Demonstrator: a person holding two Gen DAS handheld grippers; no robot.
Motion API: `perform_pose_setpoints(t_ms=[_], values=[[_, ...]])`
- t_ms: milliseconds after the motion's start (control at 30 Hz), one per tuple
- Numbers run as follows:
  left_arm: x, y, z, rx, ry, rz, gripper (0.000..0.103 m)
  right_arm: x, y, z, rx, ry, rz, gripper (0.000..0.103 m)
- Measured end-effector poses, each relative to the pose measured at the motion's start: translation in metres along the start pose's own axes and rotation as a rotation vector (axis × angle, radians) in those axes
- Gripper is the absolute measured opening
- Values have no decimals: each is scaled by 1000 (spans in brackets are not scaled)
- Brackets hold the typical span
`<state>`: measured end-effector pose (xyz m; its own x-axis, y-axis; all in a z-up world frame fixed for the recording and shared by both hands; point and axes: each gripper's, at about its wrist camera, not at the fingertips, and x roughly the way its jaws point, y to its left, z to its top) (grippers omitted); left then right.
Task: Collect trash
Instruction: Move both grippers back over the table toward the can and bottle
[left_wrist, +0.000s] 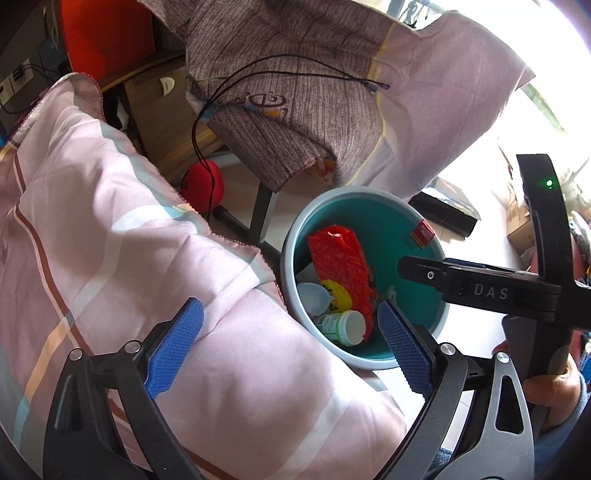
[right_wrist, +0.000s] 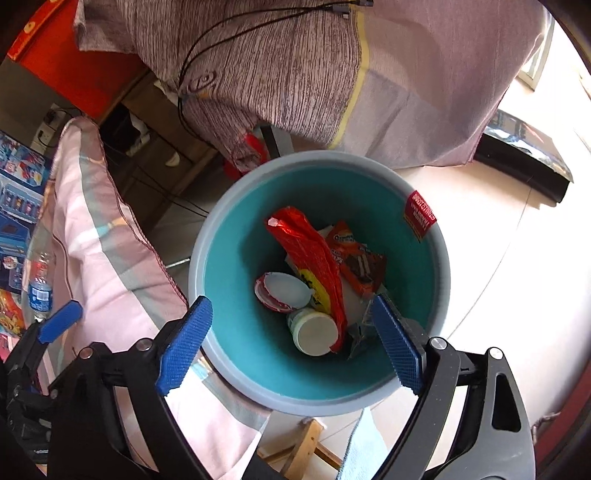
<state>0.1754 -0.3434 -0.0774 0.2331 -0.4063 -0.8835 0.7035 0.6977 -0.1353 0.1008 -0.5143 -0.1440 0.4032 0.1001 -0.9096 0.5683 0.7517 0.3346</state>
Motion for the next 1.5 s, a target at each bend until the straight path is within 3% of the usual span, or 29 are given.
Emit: perform_pose_setpoints(t_ms=[267, 567, 833, 1133, 1500], values=[[-26, 29, -16, -60, -35, 17, 98, -11, 28, -11, -39, 0, -6, 86], [-68, 79, -50, -152, -95, 47, 98, -26, 95, -30, -137, -14, 27, 86], [-113, 136, -90, -246, -154, 122, 99, -17, 189, -45, -306, 53, 64, 86], [-149, 222, -140, -342, -171, 275, 99, 8, 307, -64, -488, 173, 96, 86], [-175, 327, -168, -480, -179, 342, 99, 40, 421, -53, -545, 231, 86, 86]])
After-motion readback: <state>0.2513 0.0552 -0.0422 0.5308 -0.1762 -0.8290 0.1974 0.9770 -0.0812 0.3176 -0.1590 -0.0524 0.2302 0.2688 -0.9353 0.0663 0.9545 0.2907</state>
